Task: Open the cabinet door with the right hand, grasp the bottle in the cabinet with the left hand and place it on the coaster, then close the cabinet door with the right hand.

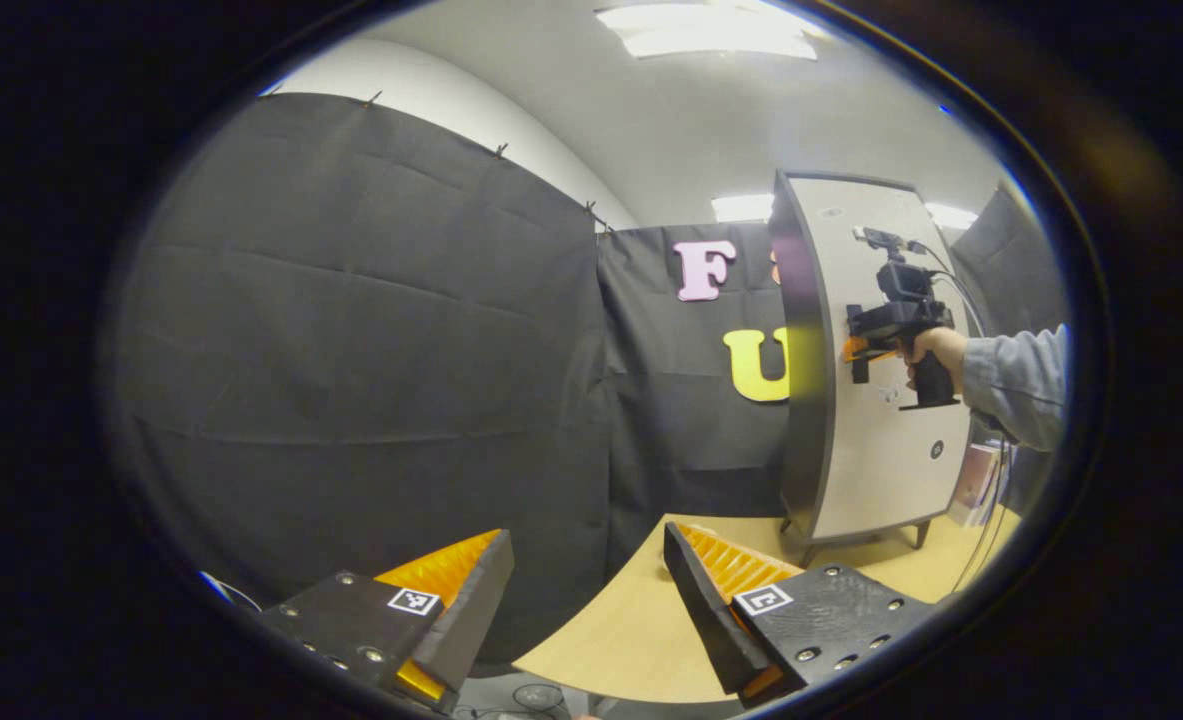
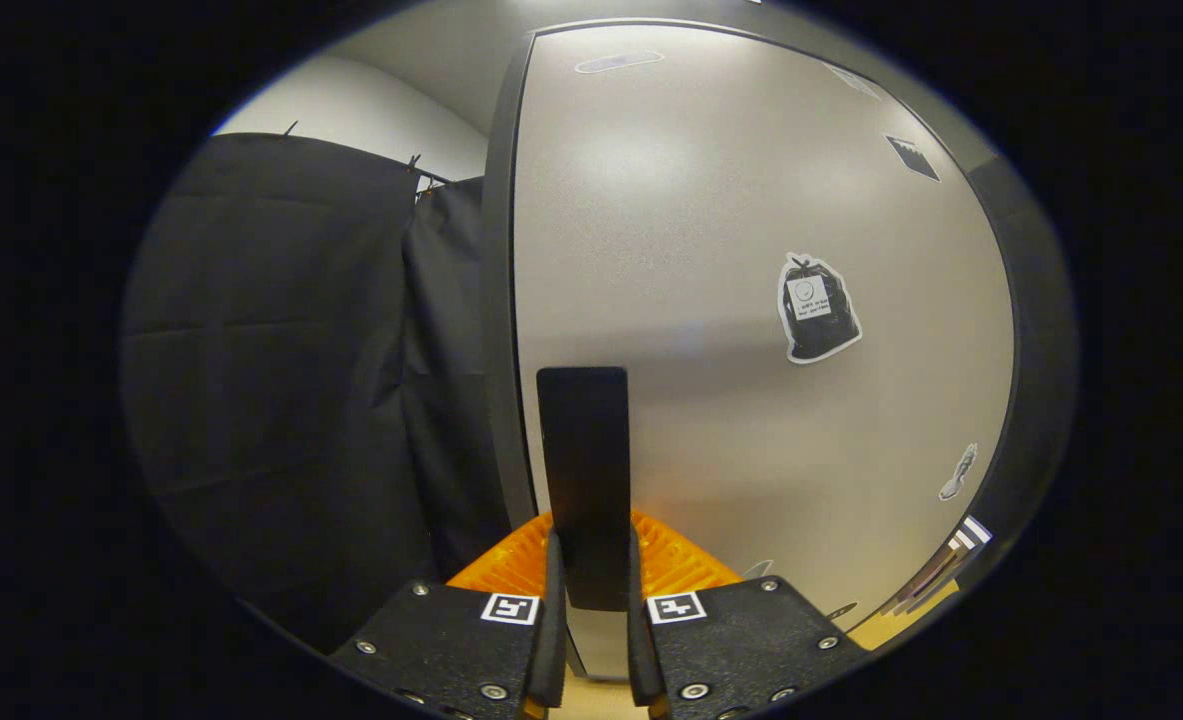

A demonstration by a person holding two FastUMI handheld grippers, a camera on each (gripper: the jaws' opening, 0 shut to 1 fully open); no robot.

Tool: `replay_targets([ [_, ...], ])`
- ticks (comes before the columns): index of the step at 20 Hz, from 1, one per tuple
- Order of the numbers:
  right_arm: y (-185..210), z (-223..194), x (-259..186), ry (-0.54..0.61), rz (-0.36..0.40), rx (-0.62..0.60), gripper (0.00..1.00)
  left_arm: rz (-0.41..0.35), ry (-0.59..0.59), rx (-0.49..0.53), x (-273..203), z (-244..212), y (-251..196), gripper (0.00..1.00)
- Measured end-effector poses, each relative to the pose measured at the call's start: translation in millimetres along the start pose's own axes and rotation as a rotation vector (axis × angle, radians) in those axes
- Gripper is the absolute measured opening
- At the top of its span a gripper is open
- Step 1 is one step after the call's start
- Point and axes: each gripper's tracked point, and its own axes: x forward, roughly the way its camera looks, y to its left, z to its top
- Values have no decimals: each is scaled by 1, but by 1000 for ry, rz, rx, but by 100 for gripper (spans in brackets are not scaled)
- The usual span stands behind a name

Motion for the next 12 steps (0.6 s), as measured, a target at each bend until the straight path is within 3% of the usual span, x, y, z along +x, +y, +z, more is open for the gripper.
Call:
replay_targets([
  [2,-1,-1,-2,3,6,-8,20,-20,-8,1,2,3,-7,90],
  [12,-8,-4,-22,-11,87,7,19,-170,-34,-3,23,4,-68,88],
])
